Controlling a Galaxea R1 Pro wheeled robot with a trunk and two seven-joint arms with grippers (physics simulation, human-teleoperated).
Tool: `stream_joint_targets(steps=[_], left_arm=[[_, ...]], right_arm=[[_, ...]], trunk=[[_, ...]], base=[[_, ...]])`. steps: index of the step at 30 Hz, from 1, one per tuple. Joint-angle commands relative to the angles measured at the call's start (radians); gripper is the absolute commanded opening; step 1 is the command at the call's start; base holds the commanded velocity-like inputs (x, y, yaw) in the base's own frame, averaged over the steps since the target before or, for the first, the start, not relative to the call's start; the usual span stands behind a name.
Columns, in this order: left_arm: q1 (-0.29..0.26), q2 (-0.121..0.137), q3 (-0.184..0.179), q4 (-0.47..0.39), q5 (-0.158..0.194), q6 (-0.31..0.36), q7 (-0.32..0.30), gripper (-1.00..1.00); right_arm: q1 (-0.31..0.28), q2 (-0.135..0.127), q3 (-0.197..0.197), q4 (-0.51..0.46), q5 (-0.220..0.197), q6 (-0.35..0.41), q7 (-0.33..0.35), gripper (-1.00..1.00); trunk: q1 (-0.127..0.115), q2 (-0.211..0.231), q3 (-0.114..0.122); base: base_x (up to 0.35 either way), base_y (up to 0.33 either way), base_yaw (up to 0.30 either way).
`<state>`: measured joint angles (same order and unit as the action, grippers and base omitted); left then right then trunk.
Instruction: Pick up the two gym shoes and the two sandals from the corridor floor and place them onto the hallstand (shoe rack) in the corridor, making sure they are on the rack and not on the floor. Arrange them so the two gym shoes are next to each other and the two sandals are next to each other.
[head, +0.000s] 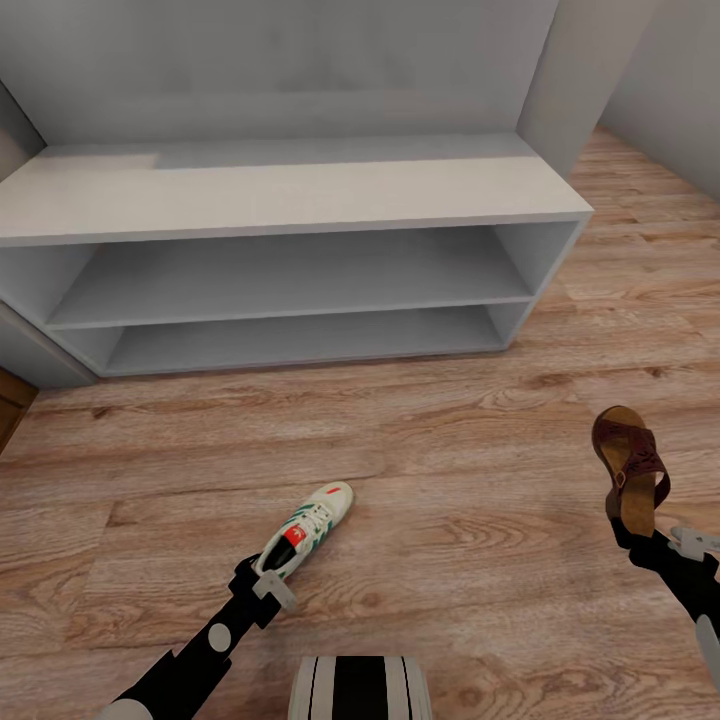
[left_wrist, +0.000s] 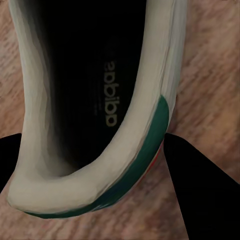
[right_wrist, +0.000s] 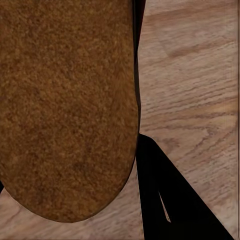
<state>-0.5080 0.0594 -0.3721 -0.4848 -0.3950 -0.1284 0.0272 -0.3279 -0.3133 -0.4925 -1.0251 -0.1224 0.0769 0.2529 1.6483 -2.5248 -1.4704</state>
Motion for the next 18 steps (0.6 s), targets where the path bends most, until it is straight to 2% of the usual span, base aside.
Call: stream_joint_targets(steps=[1, 18], left_arm=[[0.000, 0.000, -0.002, 0.000, -0.013, -0.002, 0.003, -1.00], [0.000, 0.002, 0.001, -0.002, -0.013, -0.003, 0.004, -1.00]], right_arm=[[0.000, 0.000, -0.007, -0.001, -0.014, 0.009, 0.006, -1.00], [0.000, 0.000, -0.015, -0.001, -0.014, 0.009, 0.006, -1.00]], trunk=[[0.000, 0.000, -0.001], [0.000, 0.000, -0.001]], base=[[0.000, 0.000, 0.000], [0.000, 0.000, 0.000]])
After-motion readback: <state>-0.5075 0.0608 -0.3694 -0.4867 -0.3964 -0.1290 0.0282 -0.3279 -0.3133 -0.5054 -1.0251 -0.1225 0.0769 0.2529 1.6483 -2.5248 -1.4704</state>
